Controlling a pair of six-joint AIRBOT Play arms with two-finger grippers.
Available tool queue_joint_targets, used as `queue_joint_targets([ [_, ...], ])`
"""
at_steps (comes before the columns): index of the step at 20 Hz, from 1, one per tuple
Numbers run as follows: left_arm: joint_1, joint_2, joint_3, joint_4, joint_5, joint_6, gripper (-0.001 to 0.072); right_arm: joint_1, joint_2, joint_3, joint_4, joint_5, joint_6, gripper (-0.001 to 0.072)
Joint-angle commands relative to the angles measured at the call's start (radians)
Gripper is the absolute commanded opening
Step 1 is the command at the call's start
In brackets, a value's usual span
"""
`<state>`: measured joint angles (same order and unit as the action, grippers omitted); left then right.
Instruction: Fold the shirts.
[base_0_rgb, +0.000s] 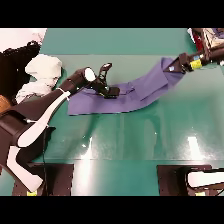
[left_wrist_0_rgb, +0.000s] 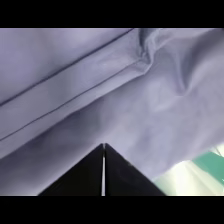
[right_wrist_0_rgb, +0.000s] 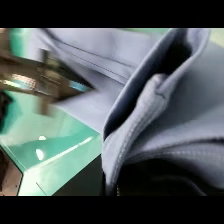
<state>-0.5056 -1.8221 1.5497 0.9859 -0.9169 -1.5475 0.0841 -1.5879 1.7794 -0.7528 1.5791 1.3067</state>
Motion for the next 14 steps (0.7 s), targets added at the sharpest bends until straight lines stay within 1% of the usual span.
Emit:
queue_joint_targets([
  [1,-0.043,-0.034,0.010,-0.031,0.055,0.002,0.0022,0.135,0.013,0.115,0.002,-0.018,0.040,0.0011],
  [4,-0.055,-0.034,0.010,-0.051,0.095,0.002,0.0022,0.231,0.013,0.151,0.001,-0.050,0.040,0.0011],
  [7,-0.054,-0.034,0.010,-0.047,0.093,0.006,0.0022,0.294,0.006,0.154,0.000,-0.078,0.039,0.0011],
  [8,-0.050,-0.031,0.010,-0.046,0.083,0.020,0.0022,0.310,-0.003,0.154,0.001,-0.079,0.038,0.0011],
  [9,-0.039,-0.027,0.013,-0.040,0.058,0.034,0.0022,0.322,-0.012,0.154,0.001,-0.079,0.034,0.0011],
  [11,0.001,-0.017,0.037,-0.001,-0.043,0.037,0.0022,0.346,-0.034,0.154,0.002,-0.079,0.016,0.0011],
  [14,0.085,0.055,0.037,0.148,-0.140,0.035,0.0022,0.381,-0.060,0.154,0.003,-0.090,-0.001,0.0011],
])
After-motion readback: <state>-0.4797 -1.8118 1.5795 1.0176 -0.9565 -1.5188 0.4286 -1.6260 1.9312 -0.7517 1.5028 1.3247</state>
